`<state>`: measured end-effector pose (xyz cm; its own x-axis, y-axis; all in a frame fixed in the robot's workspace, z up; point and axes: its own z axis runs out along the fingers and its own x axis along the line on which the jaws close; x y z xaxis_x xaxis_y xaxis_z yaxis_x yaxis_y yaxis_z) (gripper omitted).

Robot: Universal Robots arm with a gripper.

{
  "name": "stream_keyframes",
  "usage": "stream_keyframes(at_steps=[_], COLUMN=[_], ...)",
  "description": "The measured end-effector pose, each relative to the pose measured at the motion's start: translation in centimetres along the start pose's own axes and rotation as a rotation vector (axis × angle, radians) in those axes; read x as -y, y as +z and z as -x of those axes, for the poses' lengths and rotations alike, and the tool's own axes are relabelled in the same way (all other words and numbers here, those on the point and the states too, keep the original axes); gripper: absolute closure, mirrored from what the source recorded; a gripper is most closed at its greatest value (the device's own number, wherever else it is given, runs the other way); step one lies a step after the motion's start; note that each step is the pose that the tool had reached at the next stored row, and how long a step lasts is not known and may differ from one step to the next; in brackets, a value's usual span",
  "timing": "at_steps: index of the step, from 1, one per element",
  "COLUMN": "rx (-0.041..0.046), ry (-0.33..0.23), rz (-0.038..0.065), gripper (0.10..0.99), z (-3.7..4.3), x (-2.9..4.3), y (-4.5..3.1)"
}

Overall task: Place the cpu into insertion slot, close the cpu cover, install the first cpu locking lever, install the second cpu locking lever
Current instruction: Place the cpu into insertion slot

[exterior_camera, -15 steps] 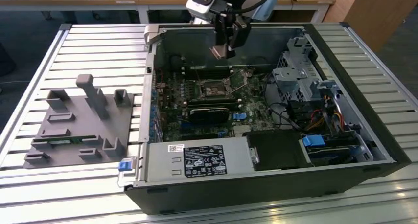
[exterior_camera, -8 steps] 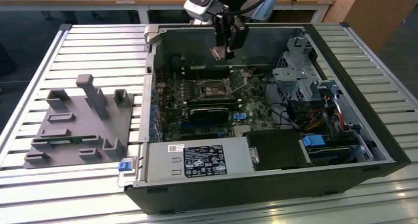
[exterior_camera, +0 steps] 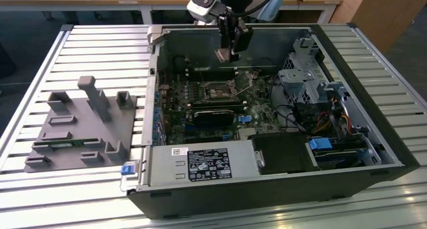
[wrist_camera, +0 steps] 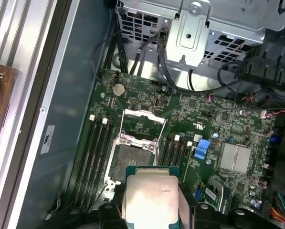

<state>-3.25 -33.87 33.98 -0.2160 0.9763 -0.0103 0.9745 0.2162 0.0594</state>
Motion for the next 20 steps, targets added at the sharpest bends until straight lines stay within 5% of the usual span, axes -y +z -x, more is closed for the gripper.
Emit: stream_keyframes(at_steps=[11,20], rx=[0.0081,0.0134], ry=[0.112,0.141], rz=[-0.001,0.002], gripper=[0.561,0.561], z=[-0.13,-0.2], x=[0.01,0.04], y=[0.6,1.44])
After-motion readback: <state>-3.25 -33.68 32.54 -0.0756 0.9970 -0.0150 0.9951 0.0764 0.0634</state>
